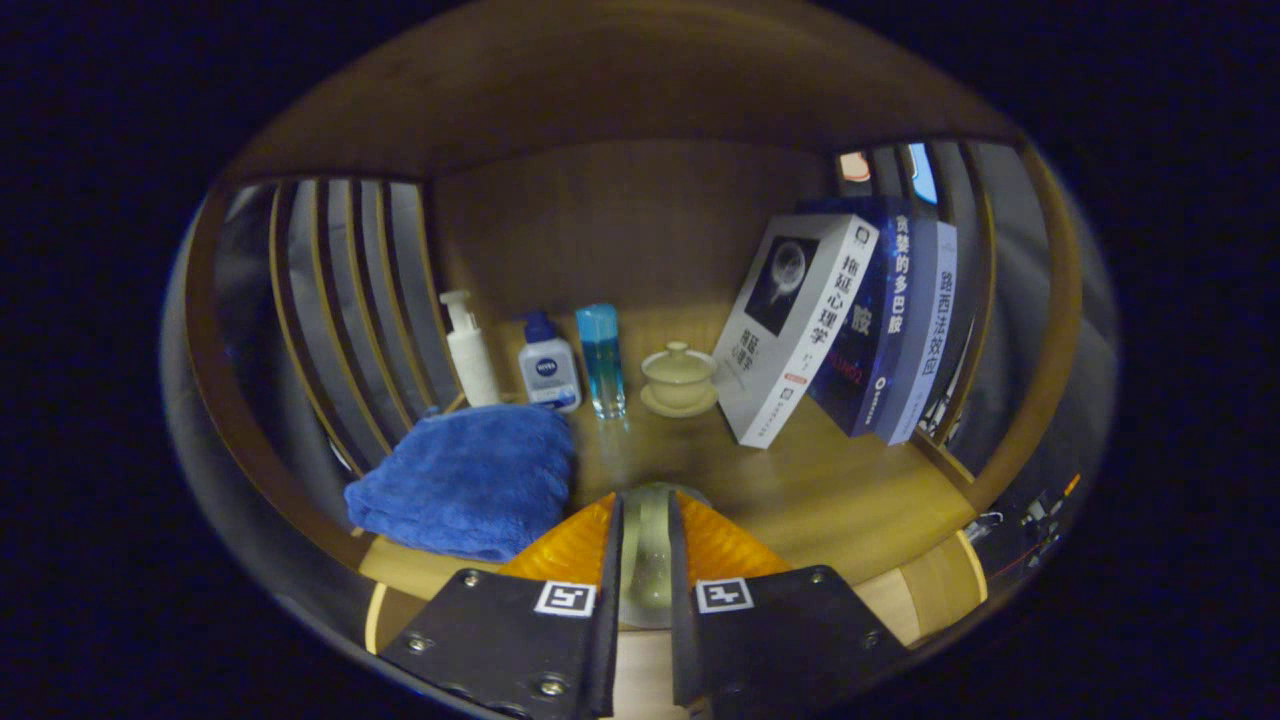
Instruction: Pull open the drawer, take out the items inside it, and place them on the countertop above the cabinet.
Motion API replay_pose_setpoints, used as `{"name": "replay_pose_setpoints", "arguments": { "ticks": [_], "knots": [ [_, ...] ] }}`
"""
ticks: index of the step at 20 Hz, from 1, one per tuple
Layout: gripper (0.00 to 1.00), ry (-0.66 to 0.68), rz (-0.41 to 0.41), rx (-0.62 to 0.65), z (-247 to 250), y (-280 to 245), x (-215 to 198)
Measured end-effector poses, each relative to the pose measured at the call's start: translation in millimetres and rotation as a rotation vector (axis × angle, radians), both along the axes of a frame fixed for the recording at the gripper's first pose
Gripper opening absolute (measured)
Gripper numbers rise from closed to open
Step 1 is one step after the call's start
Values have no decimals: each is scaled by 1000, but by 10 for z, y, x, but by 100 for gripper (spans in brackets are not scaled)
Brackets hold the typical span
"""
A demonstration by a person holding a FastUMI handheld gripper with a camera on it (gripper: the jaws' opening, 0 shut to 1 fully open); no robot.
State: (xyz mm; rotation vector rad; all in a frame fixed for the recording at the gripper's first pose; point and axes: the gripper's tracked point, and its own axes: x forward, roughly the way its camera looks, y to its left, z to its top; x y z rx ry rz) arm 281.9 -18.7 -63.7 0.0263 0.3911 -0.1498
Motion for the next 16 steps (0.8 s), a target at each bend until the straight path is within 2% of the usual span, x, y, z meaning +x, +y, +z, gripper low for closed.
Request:
{"name": "replay_pose_setpoints", "arguments": {
  "ticks": [9, 16],
  "knots": [
    [22, -157, -35, -72, 419, -10, -1016],
    [22, -232, -25, -72, 232, 126, -1875]
  ]
}}
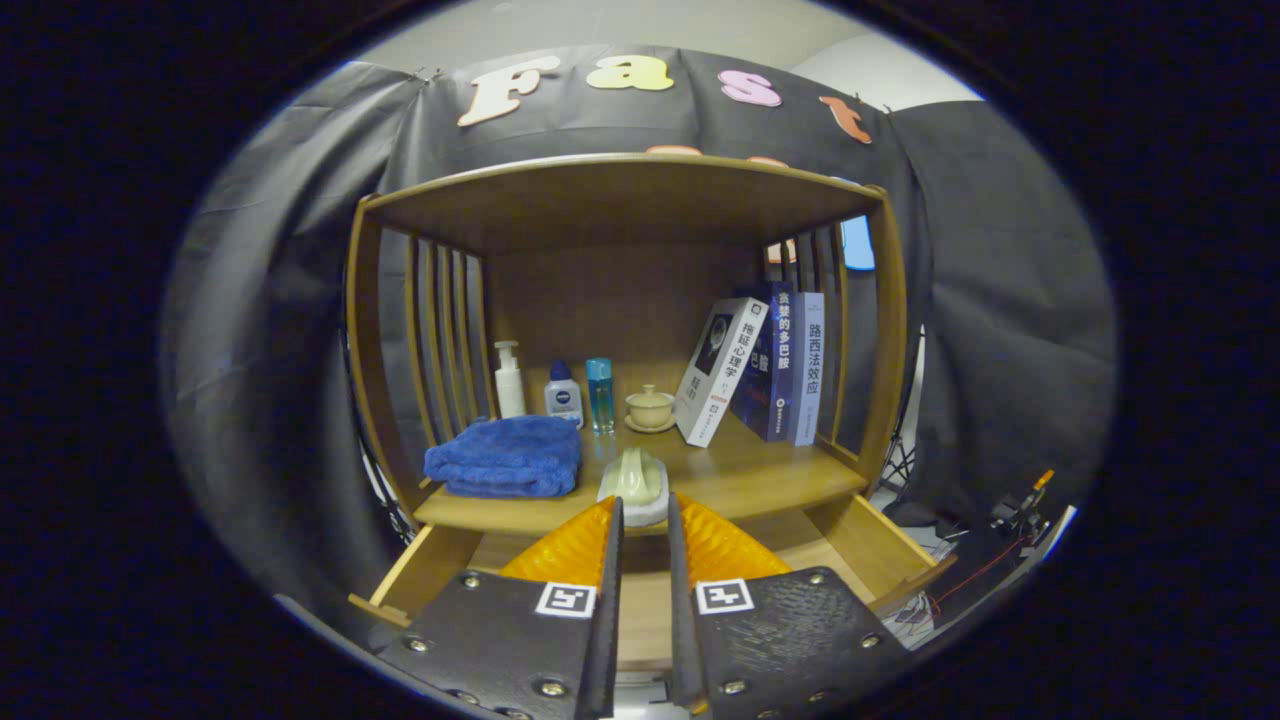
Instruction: Pull open the drawer, take out the items inside it, and place them on the countertop above the cabinet.
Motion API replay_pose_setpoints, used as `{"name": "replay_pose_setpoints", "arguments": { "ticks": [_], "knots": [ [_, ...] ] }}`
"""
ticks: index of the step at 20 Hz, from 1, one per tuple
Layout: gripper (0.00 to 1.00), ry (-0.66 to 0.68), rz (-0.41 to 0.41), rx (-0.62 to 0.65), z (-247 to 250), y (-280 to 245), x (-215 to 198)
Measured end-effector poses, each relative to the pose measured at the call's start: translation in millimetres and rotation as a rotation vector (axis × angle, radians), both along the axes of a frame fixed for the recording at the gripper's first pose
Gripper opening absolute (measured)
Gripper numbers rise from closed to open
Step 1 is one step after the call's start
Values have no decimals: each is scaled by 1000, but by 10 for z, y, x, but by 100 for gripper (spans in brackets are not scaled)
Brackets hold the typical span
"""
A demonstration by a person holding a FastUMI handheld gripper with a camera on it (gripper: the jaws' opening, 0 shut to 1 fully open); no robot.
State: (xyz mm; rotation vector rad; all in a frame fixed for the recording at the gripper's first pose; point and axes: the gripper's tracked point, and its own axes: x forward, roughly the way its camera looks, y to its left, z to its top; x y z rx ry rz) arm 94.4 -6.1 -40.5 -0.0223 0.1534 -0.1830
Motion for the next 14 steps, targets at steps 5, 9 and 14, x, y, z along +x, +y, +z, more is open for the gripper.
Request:
{"name": "replay_pose_setpoints", "arguments": {
  "ticks": [5, 9, 14],
  "knots": [
    [22, -32, 25, 1, -203, 16, -396],
    [22, -49, 45, 25, -445, -2, -613],
    [22, -11, 66, 27, -826, -46, -785]
  ]
}}
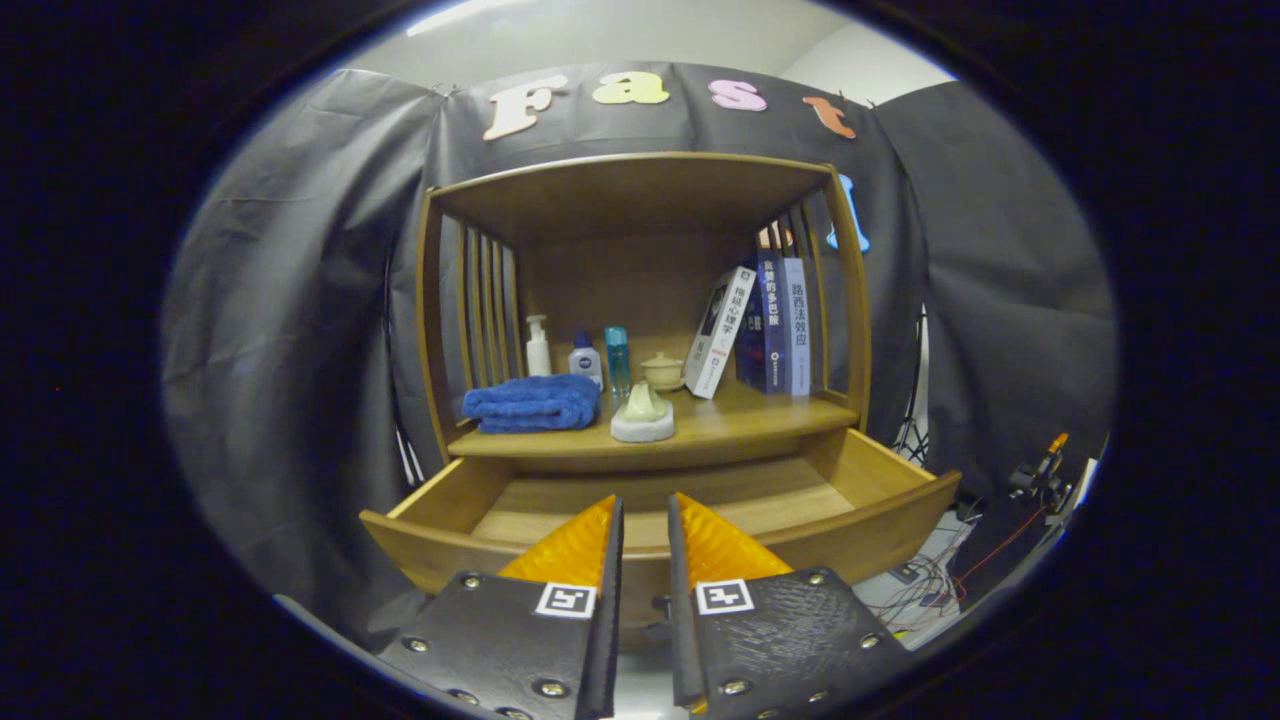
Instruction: Pull open the drawer, take out the items inside it, and place them on the countertop above the cabinet.
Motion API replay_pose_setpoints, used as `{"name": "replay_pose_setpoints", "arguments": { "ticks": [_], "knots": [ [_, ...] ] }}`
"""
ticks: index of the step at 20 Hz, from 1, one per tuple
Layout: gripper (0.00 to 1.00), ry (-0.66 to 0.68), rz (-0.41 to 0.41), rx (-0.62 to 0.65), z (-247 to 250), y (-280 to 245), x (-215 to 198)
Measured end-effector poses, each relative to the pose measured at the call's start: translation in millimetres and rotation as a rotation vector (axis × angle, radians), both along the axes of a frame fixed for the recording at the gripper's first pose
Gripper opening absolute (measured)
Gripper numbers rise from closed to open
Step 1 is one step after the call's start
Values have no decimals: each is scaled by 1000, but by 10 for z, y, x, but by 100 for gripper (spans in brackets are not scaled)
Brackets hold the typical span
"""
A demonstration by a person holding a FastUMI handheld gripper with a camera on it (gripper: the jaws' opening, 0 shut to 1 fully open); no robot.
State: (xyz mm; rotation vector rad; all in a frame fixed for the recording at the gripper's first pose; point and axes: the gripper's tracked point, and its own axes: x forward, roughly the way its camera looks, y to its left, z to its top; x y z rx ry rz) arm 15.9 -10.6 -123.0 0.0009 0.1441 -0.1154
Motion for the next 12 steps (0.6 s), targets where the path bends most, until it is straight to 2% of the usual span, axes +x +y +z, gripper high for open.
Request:
{"name": "replay_pose_setpoints", "arguments": {
  "ticks": [8, 12],
  "knots": [
    [22, 81, 4, -29, -471, -46, 23],
    [46, 93, -37, -31, -598, -121, 57]
  ]
}}
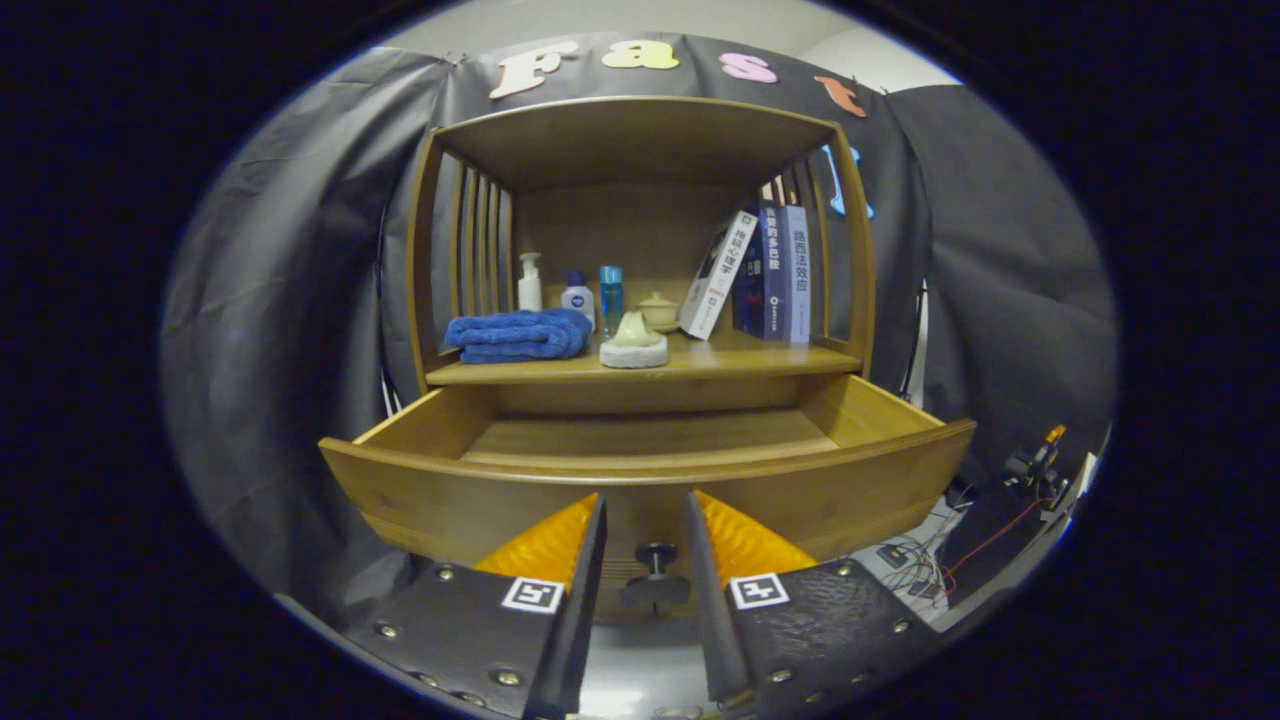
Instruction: Pull open the drawer, take out the items inside it, and place them on the countertop above the cabinet.
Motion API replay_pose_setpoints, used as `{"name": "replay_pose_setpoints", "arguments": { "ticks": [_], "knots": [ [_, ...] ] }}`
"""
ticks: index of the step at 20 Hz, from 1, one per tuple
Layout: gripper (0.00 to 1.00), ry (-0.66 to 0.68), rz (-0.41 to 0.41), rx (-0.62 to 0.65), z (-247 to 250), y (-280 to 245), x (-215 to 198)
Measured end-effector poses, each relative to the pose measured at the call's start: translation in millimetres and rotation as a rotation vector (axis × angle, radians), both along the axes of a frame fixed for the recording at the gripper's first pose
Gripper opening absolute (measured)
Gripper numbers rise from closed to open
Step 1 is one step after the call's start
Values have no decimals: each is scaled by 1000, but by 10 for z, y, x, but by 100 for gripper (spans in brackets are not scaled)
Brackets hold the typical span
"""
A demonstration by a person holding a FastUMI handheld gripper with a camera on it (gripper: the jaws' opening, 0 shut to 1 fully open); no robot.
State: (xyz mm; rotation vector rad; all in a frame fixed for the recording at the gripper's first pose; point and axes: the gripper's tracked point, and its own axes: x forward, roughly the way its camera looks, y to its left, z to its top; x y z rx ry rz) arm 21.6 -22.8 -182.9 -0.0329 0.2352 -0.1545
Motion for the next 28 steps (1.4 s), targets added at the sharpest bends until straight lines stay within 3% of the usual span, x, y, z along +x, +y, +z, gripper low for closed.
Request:
{"name": "replay_pose_setpoints", "arguments": {
  "ticks": [6, 28],
  "knots": [
    [91, 3, -22, 18, -114, -59, 70],
    [93, 10, 40, 41, -83, -141, 441]
  ]
}}
